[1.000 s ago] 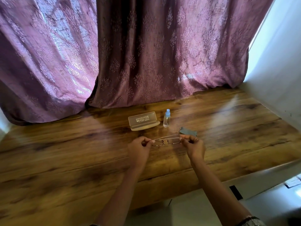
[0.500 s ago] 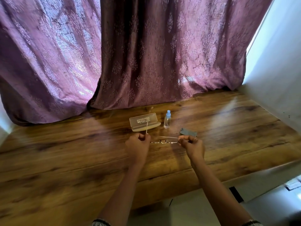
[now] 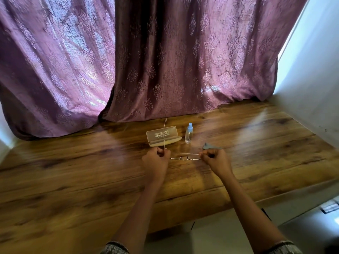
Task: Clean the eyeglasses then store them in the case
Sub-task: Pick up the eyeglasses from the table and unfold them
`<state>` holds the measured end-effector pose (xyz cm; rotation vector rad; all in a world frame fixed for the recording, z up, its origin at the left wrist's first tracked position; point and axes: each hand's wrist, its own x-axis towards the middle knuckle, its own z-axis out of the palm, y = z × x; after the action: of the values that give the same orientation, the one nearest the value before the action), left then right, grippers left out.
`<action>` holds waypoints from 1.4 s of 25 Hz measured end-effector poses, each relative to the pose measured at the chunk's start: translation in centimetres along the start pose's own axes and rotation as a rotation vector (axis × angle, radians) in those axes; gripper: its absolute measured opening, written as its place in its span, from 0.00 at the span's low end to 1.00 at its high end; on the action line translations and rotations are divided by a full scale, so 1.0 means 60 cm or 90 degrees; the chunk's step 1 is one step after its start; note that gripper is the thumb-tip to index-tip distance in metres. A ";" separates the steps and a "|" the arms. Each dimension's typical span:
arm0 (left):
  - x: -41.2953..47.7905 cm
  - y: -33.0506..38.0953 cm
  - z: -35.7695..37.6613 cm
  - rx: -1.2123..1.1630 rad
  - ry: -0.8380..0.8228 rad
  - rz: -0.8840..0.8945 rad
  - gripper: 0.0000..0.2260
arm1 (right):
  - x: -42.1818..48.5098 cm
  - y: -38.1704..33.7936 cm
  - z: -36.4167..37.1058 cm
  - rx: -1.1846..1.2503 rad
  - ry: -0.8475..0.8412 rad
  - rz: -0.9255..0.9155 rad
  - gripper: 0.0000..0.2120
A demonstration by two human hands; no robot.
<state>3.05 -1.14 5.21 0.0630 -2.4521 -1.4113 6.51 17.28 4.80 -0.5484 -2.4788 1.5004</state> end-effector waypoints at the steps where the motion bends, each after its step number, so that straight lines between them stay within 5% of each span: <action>1: 0.000 -0.001 0.001 0.000 -0.003 0.002 0.06 | 0.001 -0.002 -0.002 -0.035 0.001 -0.014 0.04; 9: 0.000 -0.001 0.004 -0.014 -0.063 -0.070 0.09 | -0.007 -0.018 0.014 0.056 0.213 0.033 0.07; 15: -0.005 0.005 0.008 -0.064 -0.049 -0.137 0.12 | -0.010 -0.028 0.028 0.097 0.231 0.077 0.07; 19: -0.007 -0.002 0.006 -0.108 -0.040 -0.142 0.02 | -0.004 -0.036 0.025 0.082 0.191 0.055 0.09; 22: -0.006 -0.018 -0.005 -0.087 -0.096 -0.060 0.13 | 0.005 -0.044 0.018 0.067 0.180 0.060 0.12; 26: -0.010 -0.042 -0.028 0.019 -0.164 0.181 0.10 | 0.011 -0.043 0.017 0.080 0.154 0.080 0.13; 30: -0.016 -0.053 -0.043 -0.095 -0.219 0.247 0.19 | 0.017 -0.047 0.025 0.107 0.122 0.124 0.12; 35: -0.017 -0.048 -0.041 -0.105 -0.235 0.251 0.13 | 0.036 -0.054 0.027 0.143 0.032 0.163 0.09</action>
<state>4.38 -4.51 3.65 -0.7364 -2.4201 -1.5352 3.30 15.47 6.83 -0.8741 -2.2282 1.8036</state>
